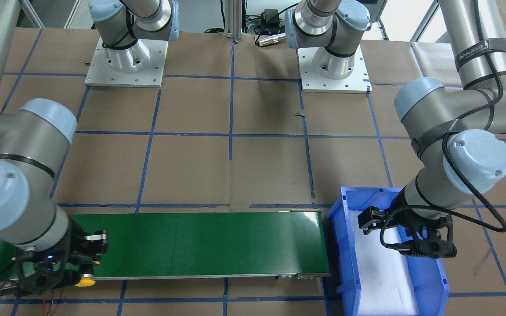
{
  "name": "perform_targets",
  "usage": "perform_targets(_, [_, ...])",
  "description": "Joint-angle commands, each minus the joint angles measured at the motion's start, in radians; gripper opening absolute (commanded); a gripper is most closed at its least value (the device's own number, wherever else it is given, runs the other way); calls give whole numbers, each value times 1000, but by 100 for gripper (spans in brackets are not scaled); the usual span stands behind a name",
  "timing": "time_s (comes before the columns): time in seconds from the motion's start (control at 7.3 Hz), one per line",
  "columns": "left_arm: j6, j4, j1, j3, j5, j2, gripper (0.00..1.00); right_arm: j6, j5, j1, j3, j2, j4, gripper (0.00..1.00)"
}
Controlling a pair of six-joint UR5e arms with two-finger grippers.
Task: Transport two buttons from left to right
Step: 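Carry the yellow button to the far bin while left lowers into near bin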
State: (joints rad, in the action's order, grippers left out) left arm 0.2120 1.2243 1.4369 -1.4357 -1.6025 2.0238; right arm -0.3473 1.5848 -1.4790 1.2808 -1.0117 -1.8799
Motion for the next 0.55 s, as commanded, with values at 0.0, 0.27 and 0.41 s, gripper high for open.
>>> perform_targets(0.0, [76, -37, -12, -73, 27, -23, 100, -238, 32, 151, -3, -47, 73, 8])
perform_targets(0.27, [75, -80, -12, -133, 27, -51, 100, -408, 64, 289, -6, -73, 96, 8])
perform_targets(0.41, [75, -78, -15, -141, 26, -66, 100, -455, 63, 360, -20, -79, 125, 8])
